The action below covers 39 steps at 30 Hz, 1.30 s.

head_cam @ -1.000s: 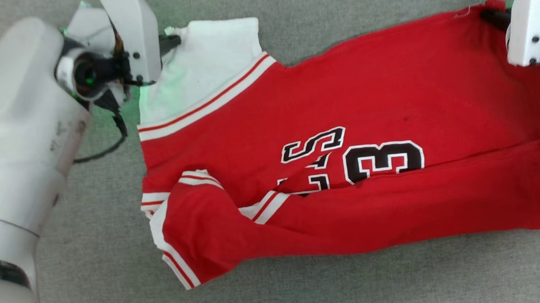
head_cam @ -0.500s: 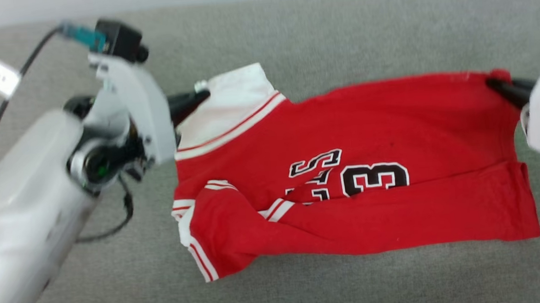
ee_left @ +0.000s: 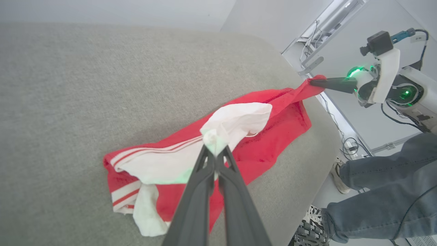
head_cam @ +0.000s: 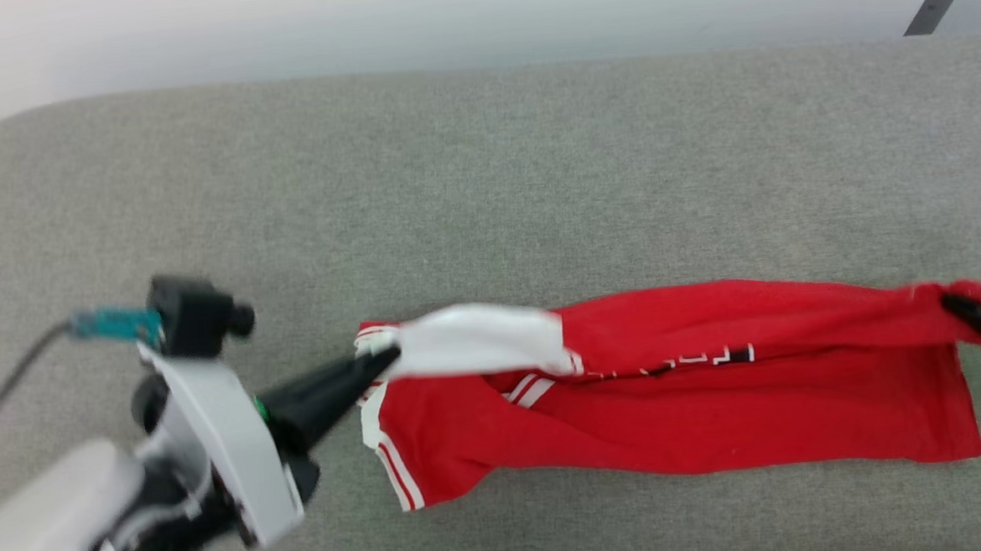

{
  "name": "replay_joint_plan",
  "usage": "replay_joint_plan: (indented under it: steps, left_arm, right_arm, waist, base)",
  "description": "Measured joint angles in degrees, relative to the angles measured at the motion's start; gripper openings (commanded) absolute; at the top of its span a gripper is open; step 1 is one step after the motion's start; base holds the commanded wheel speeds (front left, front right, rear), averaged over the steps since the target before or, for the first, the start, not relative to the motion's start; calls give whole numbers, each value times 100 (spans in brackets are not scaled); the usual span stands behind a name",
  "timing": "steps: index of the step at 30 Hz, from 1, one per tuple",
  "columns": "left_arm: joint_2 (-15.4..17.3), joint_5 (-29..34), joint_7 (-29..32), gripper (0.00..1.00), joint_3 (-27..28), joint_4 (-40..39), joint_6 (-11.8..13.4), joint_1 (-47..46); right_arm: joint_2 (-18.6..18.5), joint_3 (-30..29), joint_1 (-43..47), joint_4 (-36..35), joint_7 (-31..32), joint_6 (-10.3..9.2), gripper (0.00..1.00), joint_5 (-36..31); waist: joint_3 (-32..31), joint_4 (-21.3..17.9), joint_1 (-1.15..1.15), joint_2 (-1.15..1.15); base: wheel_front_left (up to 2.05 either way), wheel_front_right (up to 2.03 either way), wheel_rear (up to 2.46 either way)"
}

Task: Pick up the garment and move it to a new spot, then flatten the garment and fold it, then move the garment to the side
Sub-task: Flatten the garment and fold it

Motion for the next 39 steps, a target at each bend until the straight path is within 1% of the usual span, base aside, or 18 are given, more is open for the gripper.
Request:
replay_joint_plan:
  steps: [2,4,9,14,17,19,20,21,22,23,24,25,26,31,33,35,38,39]
  left_arm:
    - [20,100,-129,0,-83,-33,0,197]
    - [-34,155,-247,0,-156,42,0,331]
    - [-242,375,-377,0,-361,643,0,486]
    - [-589,458,-449,0,-509,1195,0,481]
    - [-747,514,-510,0,-610,1417,0,416]
    - [-792,531,-556,0,-669,1510,0,373]
    - [-816,533,-610,0,-678,1532,0,363]
    - [-832,525,-664,0,-686,1529,0,353]
    - [-844,489,-748,22,-676,1521,0,344]
    - [-842,461,-829,42,-661,1483,0,339]
    - [-828,454,-967,79,-639,1427,0,341]
    - [-821,427,-1118,98,-592,1370,0,343]
    - [-805,383,-1235,100,-545,1303,0,344]
    - [-758,360,-1839,100,-436,1266,0,584]
    - [-784,465,-2025,100,-417,1366,81,682]
    - [-911,512,-2198,100,-336,1511,212,793]
    - [-1129,542,-2337,100,-212,1719,338,998]
    - [-1204,547,-2368,100,-143,1780,346,1059]
  right_arm:
    - [25,-132,243,-29,-45,0,0,1]
    - [114,-248,435,-9,-76,0,0,-27]
    - [369,-453,773,230,-155,1,0,-232]
    - [735,-545,778,555,-328,1,0,-469]
    - [849,-528,721,697,-407,1,0,-621]
    - [920,-495,642,747,-469,1,0,-679]
    - [946,-481,617,762,-486,1,40,-691]
    - [969,-468,614,760,-494,0,93,-684]
    - [1002,-464,614,756,-494,1,100,-631]
    - [1031,-460,615,737,-492,1,100,-536]
    - [1037,-456,617,704,-482,1,100,-442]
    - [1022,-468,618,666,-483,1,100,-380]
    - [980,-482,619,633,-483,1,100,-350]
    - [714,-639,651,535,-405,1,100,-126]
    - [592,-743,708,563,-350,1,100,-122]
    - [481,-835,809,630,-241,0,100,-68]
    - [458,-980,963,800,23,1,100,41]
    - [413,-1026,1025,882,121,1,100,69]
  waist:
    - [52,12,0,0]
    - [115,18,0,0]
    - [287,35,0,0]
    - [437,37,0,0]
    - [475,39,0,0]
    - [464,35,0,0]
    - [451,33,0,0]
    - [432,30,0,0]
    - [407,26,0,0]
    - [379,22,0,0]
    - [345,17,0,0]
    - [311,13,0,0]
    - [274,9,0,0]
    - [77,6,0,0]
    - [4,25,0,0]
    - [-40,79,0,0]
    - [-78,189,0,0]
    - [-85,229,0,0]
  base:
    - [0,0,0]
    - [0,0,0]
    - [0,0,0]
    - [0,0,0]
    - [0,0,0]
    - [0,0,0]
    - [0,0,0]
    - [0,0,0]
    - [0,0,0]
    - [0,0,0]
    - [0,0,0]
    - [0,0,0]
    - [0,0,0]
    - [0,0,0]
    - [0,0,0]
    - [0,0,0]
    - [0,0,0]
    - [0,0,0]
